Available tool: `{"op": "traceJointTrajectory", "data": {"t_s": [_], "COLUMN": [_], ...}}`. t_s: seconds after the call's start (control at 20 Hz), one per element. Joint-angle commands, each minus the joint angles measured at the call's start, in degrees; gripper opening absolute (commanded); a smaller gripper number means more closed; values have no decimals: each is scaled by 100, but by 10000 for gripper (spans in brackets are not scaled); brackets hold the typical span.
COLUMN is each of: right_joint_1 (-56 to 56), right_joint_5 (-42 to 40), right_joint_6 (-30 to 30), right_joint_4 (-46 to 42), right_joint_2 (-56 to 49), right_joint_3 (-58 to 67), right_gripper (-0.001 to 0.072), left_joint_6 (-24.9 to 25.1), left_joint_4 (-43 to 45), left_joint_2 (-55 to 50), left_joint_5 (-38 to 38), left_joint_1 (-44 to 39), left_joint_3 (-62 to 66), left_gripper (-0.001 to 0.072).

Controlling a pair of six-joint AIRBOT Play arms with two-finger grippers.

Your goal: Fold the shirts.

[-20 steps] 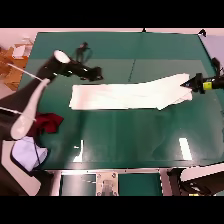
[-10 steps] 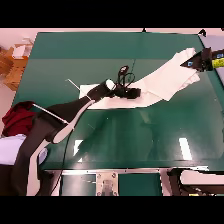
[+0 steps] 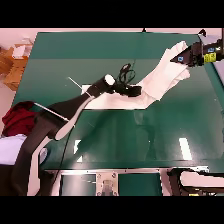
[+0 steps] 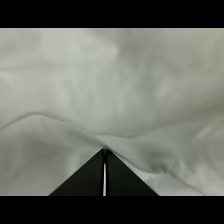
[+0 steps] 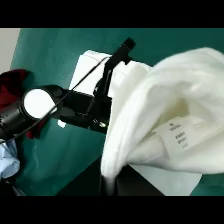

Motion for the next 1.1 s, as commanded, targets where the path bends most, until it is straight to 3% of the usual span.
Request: {"op": "traceJointTrajectory", "data": {"t_s": [0.0,0.25,0.35,0.5,0.65,0.7,0.75,0.8,0.9,1.05], "right_joint_1": [114,1003,1720,2946,4400,4852,5287,5567,5545,4419], "right_joint_5": [-33,-664,-1419,-2599,-4378,-4977,-5694,-6220,-6201,-5099], "right_joint_6": [138,328,330,326,319,323,323,323,326,804], "right_joint_4": [39,37,37,39,42,48,85,81,-42,-599], "right_joint_2": [4,-2,-26,-365,-1231,-1589,-1943,-2192,-2288,-1773], "right_joint_3": [4,-20,-234,-752,-1095,-1095,-1084,-1051,-1016,-1019], "right_gripper": [22,22,22,23,23,88,304,455,469,463], "left_joint_6": [105,741,1174,1193,1196,1196,1198,1196,1196,1198], "left_joint_4": [1241,4052,4188,4175,4118,4105,4087,4070,4037,4037], "left_joint_2": [382,1703,1974,2151,2153,2153,2153,2153,2153,2153], "left_joint_5": [-2157,-3963,-4201,-4240,-4264,-4275,-4275,-4269,-4277,-4452], "left_joint_1": [809,2293,2739,3169,3305,3305,3303,3298,3298,3298], "left_joint_3": [686,645,605,579,533,505,472,461,448,404], "left_gripper": [25,25,25,26,26,26,26,26,25,26]}}
